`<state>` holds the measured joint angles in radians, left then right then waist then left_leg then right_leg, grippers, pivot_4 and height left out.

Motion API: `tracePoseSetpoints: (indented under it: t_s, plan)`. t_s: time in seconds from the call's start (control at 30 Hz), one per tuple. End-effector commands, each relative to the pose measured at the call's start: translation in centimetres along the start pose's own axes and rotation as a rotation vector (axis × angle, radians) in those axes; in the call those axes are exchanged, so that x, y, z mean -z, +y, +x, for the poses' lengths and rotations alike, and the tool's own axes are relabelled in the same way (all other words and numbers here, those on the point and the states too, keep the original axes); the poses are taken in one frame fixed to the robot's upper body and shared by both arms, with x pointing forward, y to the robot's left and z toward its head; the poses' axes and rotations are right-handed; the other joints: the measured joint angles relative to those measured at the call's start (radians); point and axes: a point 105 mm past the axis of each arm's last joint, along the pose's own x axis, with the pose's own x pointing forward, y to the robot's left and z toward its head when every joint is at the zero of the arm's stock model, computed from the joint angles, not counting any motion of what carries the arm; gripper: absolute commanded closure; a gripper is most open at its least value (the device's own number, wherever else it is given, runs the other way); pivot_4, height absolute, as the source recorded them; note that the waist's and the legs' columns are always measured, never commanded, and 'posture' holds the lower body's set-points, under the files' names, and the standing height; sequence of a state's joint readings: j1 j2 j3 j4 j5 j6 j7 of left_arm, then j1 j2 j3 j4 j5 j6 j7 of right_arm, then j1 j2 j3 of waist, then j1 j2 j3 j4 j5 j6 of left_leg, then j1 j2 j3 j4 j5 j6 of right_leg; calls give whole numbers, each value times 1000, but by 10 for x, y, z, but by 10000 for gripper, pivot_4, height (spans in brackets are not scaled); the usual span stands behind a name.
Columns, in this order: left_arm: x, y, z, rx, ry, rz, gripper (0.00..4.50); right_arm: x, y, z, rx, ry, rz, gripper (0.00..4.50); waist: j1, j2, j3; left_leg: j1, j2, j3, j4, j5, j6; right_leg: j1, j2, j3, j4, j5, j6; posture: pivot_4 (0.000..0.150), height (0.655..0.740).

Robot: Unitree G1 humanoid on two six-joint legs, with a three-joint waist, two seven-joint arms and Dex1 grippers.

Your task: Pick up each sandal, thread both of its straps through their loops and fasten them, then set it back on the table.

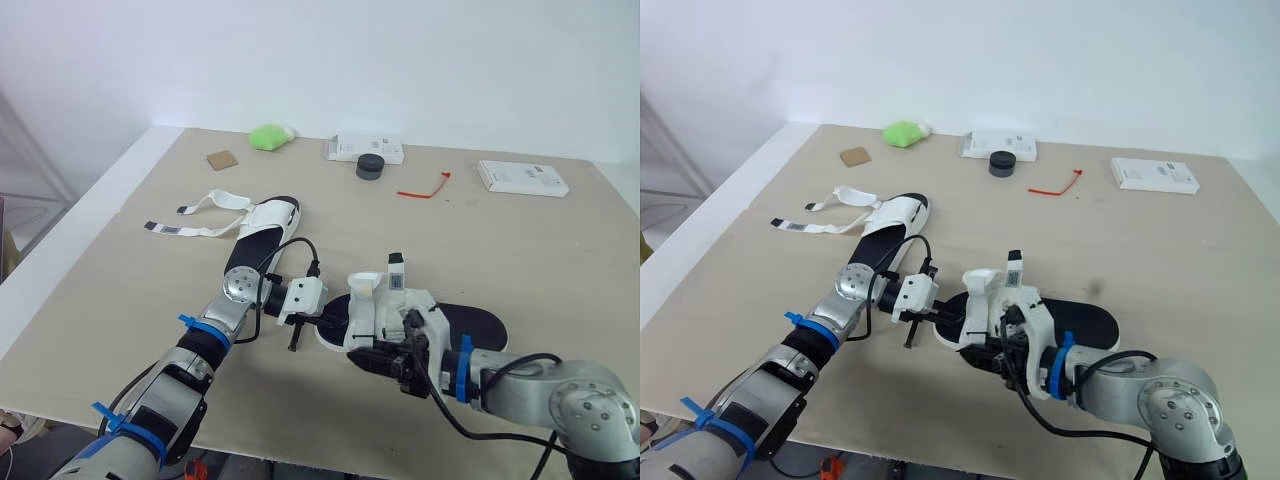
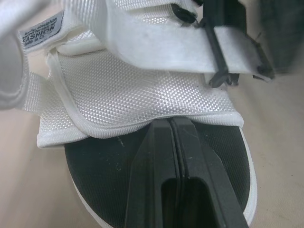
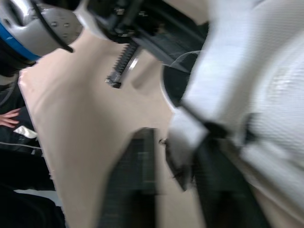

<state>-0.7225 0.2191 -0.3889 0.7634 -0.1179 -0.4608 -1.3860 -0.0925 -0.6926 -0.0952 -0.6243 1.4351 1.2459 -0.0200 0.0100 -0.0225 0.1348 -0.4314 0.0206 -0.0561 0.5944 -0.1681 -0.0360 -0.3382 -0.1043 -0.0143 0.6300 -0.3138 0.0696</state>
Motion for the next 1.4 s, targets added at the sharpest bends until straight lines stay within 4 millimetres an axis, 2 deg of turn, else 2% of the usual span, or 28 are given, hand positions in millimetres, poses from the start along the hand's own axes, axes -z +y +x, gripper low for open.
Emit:
tracePoseSetpoints:
  t_s: [0.03,0.2,0.33,0.43,0.5,0.53,0.63,0.73,0.8,0.87,1.0,1.23,1.4]
  plan:
    - [62,-54,0,146,209,-232,45000,-10,20,-8,-116,-38,-27,44408,1,0,0,0,0,0,0,0,0,0,0,0,0,0,0,1500,7400]
    - [61,-54,1,148,206,-230,45000,-10,30,-17,-191,-34,-35,44408,2,0,0,-2,-4,0,0,2,3,0,2,-3,0,-1,2,1500,7400]
    - [61,-53,1,150,205,-228,45000,-14,58,-30,-365,-44,-59,44408,2,0,1,-4,-7,-2,0,2,4,0,1,-4,-1,-2,6,1500,7400]
    - [61,-53,1,151,207,-227,45000,-19,67,-35,-428,-54,-61,44408,2,-3,3,-4,-7,-2,0,2,4,1,1,-7,-1,-2,6,1500,7400]
    - [61,-53,1,153,208,-227,45000,-27,72,-38,-470,-88,-43,44408,2,-4,4,-5,-6,-3,0,2,3,1,0,-11,-1,-2,6,1500,7400]
    - [61,-54,1,153,209,-226,45000,-40,70,-35,-470,-135,-27,44408,2,-4,4,-5,-6,-4,0,1,2,1,0,-12,-1,-2,6,1500,7400]
    - [61,-54,0,153,210,-227,45000,-66,48,-15,-340,-205,3,44408,0,0,6,-5,-6,-4,1,2,3,1,-1,-13,-1,0,4,1500,7400]
    - [61,-54,1,153,209,-226,45000,-80,20,4,-183,-205,59,44408,2,2,8,-6,-7,-5,0,3,5,1,-1,-17,-1,1,4,1500,7400]
    - [61,-54,1,152,208,-227,45000,-84,7,10,-130,-196,122,44408,2,2,8,-6,-7,-6,0,4,7,1,-1,-18,-1,1,2,1500,7400]
    - [61,-55,1,151,206,-227,45000,-90,3,10,-123,-210,150,44408,2,2,8,-6,-7,-6,0,5,8,1,-1,-19,-1,2,2,1500,7400]
    - [62,-55,1,144,205,-230,45000,-91,-19,7,-43,-222,251,44408,2,2,9,-6,-7,-7,0,6,10,1,-1,-19,-1,4,3,1500,7400]
    - [63,-57,-1,139,208,-235,45000,-89,-45,7,79,-244,404,44408,1,2,8,-6,-6,-10,0,7,10,1,-1,-19,-1,6,3,1500,7400]
    - [63,-57,-1,140,207,-236,45000,-86,-53,12,117,-234,504,44408,1,2,8,-7,-7,-13,0,8,13,1,-1,-19,-1,6,3,1500,7400]
